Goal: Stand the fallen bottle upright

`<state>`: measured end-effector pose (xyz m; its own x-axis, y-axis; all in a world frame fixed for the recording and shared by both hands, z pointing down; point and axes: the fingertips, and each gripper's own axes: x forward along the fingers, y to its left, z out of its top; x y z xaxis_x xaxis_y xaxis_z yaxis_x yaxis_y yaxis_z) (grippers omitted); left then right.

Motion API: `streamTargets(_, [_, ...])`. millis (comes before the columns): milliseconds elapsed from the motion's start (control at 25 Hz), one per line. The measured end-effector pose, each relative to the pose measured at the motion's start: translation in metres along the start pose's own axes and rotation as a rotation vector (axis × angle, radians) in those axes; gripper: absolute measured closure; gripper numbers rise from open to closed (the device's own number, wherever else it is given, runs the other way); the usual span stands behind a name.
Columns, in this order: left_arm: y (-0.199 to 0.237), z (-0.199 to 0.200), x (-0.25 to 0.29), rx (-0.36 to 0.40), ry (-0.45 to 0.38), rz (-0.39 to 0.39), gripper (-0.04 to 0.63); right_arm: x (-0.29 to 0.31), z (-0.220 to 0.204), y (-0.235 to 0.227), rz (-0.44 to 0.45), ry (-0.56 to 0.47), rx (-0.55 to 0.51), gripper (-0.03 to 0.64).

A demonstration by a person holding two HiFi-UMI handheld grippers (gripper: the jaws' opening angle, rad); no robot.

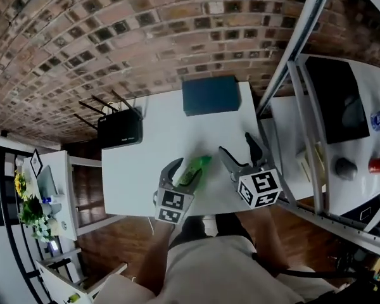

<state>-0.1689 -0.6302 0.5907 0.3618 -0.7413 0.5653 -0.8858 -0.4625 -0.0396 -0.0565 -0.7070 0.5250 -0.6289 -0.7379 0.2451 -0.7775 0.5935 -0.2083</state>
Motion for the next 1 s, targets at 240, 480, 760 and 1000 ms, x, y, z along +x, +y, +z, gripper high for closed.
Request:
streamTargets(240, [-0.008,-0.043,0.057,0.115,0.213,-0.164,0.298,-0.004,-0.029,-0.025,-0.085,0.054,0.081,0.253])
streamTargets(480, [-0.021,-0.085,0.104,0.189,0.387,-0.322,0.296,0.0,-0.059,-0.034,-0.146,0.094,0.152,0.253])
streamTargets(760, [-0.026,-0.123,0.147,0.258,0.53,-0.39,0.31,0.002,-0.081,-0.036,-0.167,0.123,0.193,0.253])
streamTargets(1000, [-0.026,-0.136,0.153,0.243,0.595,-0.404,0.358,-0.008,-0.082,-0.048,-0.192,0.12,0.201,0.253])
